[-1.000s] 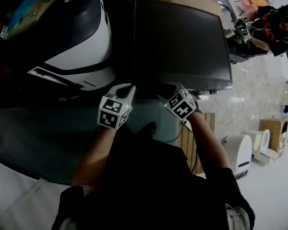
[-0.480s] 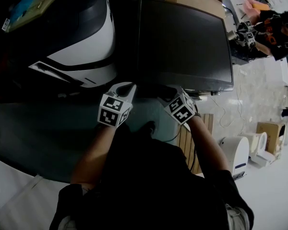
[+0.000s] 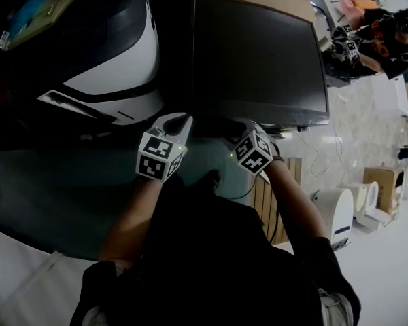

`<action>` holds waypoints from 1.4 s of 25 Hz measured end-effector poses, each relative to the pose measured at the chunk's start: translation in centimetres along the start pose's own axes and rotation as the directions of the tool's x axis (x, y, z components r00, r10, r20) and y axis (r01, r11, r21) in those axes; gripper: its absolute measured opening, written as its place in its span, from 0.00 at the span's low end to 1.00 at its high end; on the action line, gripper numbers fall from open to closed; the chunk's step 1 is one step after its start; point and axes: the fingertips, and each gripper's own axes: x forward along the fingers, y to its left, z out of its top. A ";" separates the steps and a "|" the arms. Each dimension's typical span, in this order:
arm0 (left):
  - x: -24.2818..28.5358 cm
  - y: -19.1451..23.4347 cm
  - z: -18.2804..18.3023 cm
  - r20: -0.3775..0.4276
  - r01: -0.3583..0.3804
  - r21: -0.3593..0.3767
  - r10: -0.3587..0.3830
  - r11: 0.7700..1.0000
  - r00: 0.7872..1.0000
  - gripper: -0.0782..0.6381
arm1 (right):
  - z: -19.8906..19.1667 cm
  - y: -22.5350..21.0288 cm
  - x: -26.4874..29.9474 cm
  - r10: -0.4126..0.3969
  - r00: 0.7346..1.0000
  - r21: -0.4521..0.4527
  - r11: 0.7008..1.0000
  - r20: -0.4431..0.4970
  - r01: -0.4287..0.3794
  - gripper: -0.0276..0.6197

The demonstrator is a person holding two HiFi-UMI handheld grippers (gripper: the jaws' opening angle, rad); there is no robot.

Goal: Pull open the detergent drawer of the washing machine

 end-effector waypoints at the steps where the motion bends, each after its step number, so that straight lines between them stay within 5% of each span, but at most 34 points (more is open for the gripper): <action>1: -0.1 0.1 0.1 0.002 -0.001 0.002 0.001 1.000 1.000 0.12 | 0.0 0.0 0.0 0.011 1.000 0.002 1.000 0.001 -0.011 0.37; 9: -0.6 0.7 -0.5 -0.008 -0.016 -0.012 0.016 1.000 1.000 0.12 | -0.4 0.9 -0.1 0.078 0.997 -0.010 0.997 -0.019 -0.078 0.34; 25: -0.8 1.6 -1.3 -0.018 -0.019 -0.029 0.018 0.999 1.000 0.12 | -0.8 -1.0 -0.3 -0.004 1.000 0.007 1.000 -0.023 0.004 0.36; 35: 0.2 0.5 -0.9 -0.020 0.011 -0.022 -0.012 1.000 1.000 0.12 | -1.4 -0.5 -0.1 -0.021 0.997 -0.151 0.989 -0.081 0.008 0.36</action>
